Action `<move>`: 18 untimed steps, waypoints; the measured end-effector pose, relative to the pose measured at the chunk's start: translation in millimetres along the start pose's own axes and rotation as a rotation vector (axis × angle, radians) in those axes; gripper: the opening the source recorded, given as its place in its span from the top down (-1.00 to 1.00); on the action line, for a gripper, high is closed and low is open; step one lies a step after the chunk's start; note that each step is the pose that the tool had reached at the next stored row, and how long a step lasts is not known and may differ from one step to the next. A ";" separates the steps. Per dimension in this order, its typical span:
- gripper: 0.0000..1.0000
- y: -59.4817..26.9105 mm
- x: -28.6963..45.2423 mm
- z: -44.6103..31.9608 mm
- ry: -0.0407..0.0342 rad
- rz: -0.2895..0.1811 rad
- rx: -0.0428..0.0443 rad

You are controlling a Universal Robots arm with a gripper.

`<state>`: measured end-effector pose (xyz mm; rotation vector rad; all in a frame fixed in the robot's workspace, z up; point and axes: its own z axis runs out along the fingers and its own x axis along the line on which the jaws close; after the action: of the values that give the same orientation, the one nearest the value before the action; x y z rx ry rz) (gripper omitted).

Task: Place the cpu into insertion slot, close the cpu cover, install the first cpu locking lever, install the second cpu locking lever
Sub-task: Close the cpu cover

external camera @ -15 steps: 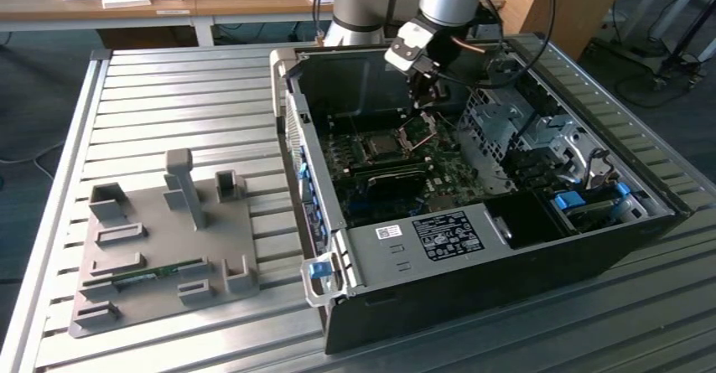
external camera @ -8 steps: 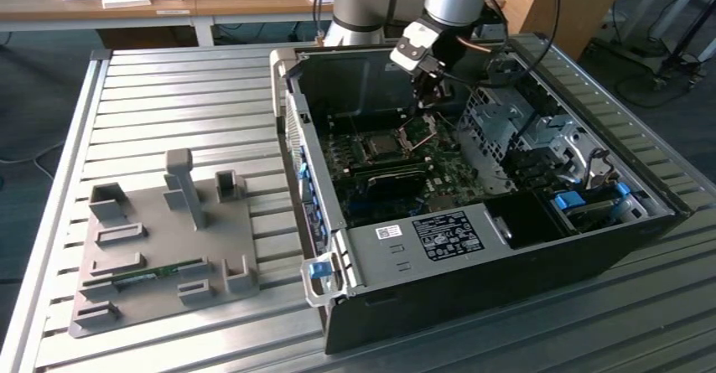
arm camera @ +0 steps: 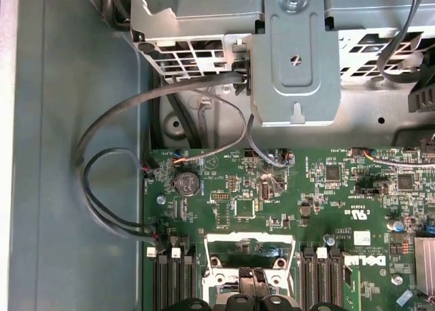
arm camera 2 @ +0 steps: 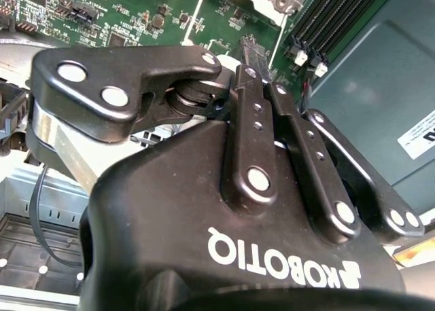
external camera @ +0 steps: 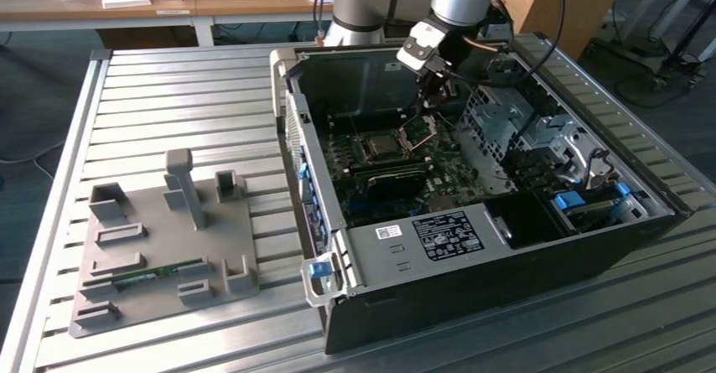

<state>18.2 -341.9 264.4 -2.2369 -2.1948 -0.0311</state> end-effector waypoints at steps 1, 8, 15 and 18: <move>0.79 0.0 0.0 0.0 0.0000 0.000 0.0000; 0.79 2.2 0.0 0.0 0.0000 0.000 0.0000; 0.79 4.5 0.1 0.0 0.0001 0.000 0.0000; 0.79 8.9 0.1 0.1 0.0000 0.000 0.0000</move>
<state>27.1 -341.9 264.4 -2.2370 -2.1947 -0.0311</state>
